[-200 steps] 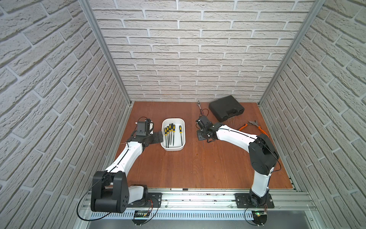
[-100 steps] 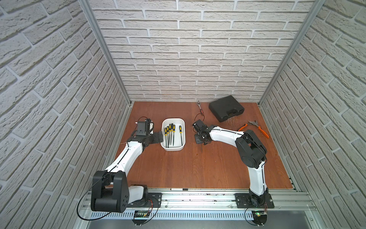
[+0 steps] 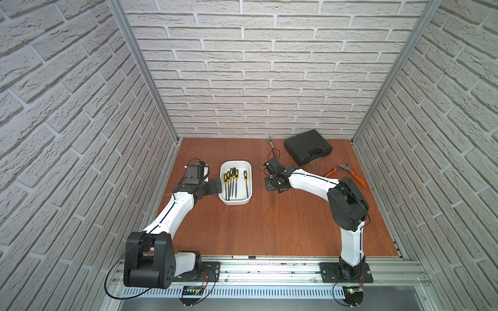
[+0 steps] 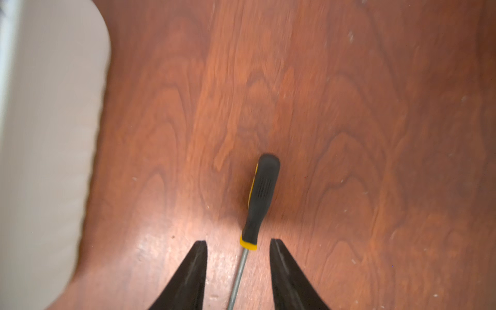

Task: Take the file tool out of the storage box
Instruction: Place the file tool at the center of the board, then adjust the file tool at the center of the board.

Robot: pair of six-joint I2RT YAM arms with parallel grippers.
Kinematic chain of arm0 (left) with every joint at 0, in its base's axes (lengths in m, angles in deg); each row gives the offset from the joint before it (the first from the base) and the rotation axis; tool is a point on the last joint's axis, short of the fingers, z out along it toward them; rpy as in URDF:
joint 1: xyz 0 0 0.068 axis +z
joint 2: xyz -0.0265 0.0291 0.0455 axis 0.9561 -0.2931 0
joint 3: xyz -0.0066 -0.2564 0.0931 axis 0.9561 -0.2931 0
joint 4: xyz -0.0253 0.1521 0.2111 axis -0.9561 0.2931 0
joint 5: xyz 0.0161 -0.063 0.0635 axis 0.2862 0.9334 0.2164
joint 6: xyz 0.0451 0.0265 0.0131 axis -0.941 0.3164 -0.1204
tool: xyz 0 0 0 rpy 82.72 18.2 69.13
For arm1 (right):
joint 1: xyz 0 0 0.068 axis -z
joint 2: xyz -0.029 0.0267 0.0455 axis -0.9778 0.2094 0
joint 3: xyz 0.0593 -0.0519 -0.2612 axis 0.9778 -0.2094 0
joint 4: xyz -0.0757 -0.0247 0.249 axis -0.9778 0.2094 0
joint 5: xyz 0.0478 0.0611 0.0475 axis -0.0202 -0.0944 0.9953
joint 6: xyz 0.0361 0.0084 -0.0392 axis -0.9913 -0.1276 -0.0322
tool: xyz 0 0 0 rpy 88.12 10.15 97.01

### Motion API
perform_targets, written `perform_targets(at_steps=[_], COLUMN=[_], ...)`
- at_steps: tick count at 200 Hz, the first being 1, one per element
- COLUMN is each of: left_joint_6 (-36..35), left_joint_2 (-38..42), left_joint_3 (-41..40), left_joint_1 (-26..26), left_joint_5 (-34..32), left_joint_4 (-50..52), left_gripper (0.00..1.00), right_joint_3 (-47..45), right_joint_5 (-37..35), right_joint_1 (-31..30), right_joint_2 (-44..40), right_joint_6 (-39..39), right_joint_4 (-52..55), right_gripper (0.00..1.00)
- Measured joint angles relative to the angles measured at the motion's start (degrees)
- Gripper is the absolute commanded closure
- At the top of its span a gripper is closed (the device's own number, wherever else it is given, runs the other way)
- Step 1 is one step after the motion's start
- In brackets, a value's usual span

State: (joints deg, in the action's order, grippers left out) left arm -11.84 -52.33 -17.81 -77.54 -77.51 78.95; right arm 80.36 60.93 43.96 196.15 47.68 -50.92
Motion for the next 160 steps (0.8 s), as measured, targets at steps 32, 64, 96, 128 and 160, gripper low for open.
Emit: perform_targets(at_steps=[32,64,96,128,160], left_joint_6=[0.00,0.00,0.00,0.00,0.00], left_joint_2=[0.04,0.26,0.28,0.28,0.28], left_joint_3=[0.00,0.00,0.00,0.00,-0.02], left_joint_1=[0.00,0.00,0.00,0.00,0.00], left_joint_5=[-0.02,-0.07,-0.04,-0.04,-0.07], left_joint_4=[0.02,0.02,0.02,0.02,0.02], left_gripper=[0.01,0.02,0.02,0.02,0.02], right_joint_3=[0.70,0.76,2.60,5.88,9.55], right_joint_5=[1.05,-0.74,-2.64,-3.65,-4.35], right_joint_1=[2.25,3.21,3.21,3.21,3.21], right_joint_2=[-0.04,-0.04,1.11,4.96,9.03], right_joint_6=[-1.99,-2.62,-1.92,-0.63,0.70], right_joint_4=[-0.04,0.66,2.67,3.76,5.81], right_gripper=[0.98,0.98,0.98,0.98,0.98])
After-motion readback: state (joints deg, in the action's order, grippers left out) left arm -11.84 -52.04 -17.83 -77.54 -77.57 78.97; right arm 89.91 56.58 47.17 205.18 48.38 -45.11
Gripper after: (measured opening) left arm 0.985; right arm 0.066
